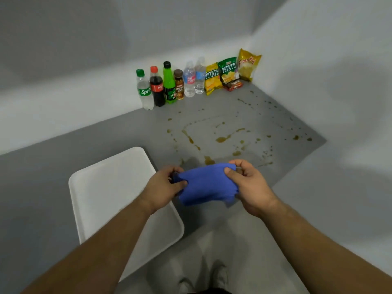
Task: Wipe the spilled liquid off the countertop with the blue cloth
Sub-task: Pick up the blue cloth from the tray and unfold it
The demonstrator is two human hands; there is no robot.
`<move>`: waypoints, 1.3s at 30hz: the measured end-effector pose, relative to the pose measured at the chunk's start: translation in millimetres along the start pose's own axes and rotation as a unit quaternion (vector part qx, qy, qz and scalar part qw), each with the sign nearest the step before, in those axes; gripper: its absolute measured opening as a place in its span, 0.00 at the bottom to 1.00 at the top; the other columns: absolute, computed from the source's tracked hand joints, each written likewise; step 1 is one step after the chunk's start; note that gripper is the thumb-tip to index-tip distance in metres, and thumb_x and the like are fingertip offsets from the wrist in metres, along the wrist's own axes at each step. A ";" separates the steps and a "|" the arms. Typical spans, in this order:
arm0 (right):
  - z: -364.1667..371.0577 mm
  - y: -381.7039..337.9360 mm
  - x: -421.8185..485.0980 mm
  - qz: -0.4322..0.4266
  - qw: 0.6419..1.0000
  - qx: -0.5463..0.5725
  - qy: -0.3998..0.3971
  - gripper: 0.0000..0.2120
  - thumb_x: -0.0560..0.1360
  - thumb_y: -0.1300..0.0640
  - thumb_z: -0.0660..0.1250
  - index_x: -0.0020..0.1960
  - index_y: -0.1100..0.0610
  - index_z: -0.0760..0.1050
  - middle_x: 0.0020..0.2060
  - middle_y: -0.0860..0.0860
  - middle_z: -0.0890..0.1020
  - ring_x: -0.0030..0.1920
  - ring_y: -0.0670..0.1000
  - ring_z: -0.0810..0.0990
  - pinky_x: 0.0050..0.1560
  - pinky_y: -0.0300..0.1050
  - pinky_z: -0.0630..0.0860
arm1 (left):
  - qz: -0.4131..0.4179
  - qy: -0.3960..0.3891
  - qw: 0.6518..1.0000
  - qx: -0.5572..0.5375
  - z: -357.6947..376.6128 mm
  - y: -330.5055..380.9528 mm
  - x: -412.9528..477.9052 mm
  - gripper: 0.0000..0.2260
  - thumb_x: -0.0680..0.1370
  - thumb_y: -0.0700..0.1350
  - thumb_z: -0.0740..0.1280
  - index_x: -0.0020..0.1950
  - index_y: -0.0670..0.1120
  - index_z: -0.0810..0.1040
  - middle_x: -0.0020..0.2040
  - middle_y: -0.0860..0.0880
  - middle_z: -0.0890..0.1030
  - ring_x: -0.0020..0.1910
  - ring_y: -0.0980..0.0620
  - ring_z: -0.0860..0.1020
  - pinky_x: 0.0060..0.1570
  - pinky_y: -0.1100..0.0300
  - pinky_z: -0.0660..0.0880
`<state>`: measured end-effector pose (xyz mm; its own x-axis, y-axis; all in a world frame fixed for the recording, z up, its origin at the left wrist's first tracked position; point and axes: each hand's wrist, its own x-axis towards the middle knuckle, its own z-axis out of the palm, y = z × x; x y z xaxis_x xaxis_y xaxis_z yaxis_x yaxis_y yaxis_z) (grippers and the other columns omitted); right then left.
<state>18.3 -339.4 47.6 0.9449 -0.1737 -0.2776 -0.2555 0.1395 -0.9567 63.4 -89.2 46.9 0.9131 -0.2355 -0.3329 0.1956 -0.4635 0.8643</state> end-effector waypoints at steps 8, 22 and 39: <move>-19.4 -29.4 4.3 0.048 0.987 0.129 -0.087 0.15 0.74 0.53 0.74 0.58 0.58 0.83 0.54 0.62 0.85 0.52 0.61 0.86 0.50 0.53 0.84 | 0.080 -0.017 0.995 -0.065 77.5 55.8 -8.1 0.15 0.80 0.47 0.72 0.67 0.49 0.82 0.60 0.47 0.84 0.57 0.49 0.83 0.58 0.51 0.82; -16.4 -19.4 10.8 0.059 0.984 -0.043 -0.162 0.12 0.75 0.60 0.76 0.59 0.55 0.84 0.51 0.58 0.88 0.54 0.58 0.87 0.55 0.53 0.84 | -0.014 -0.126 0.984 -0.124 78.4 57.0 -7.9 0.20 0.83 0.42 0.65 0.75 0.54 0.71 0.64 0.45 0.82 0.63 0.46 0.82 0.66 0.42 0.78; -15.3 -37.3 34.8 -0.225 0.888 -0.398 -0.044 0.16 0.70 0.72 0.67 0.50 0.56 0.84 0.47 0.52 0.83 0.49 0.51 0.81 0.53 0.39 0.75 | 0.198 0.063 0.975 0.075 4.1 35.6 16.8 0.05 0.81 0.48 0.70 0.52 0.58 0.82 0.45 0.64 0.82 0.48 0.63 0.81 0.45 0.73 0.74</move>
<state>57.6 -365.6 72.3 0.9915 0.0445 0.1223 0.1208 -0.6638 -0.7380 84.3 -113.2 70.5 0.9448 -0.3197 0.0723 -0.2273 -0.4800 0.8473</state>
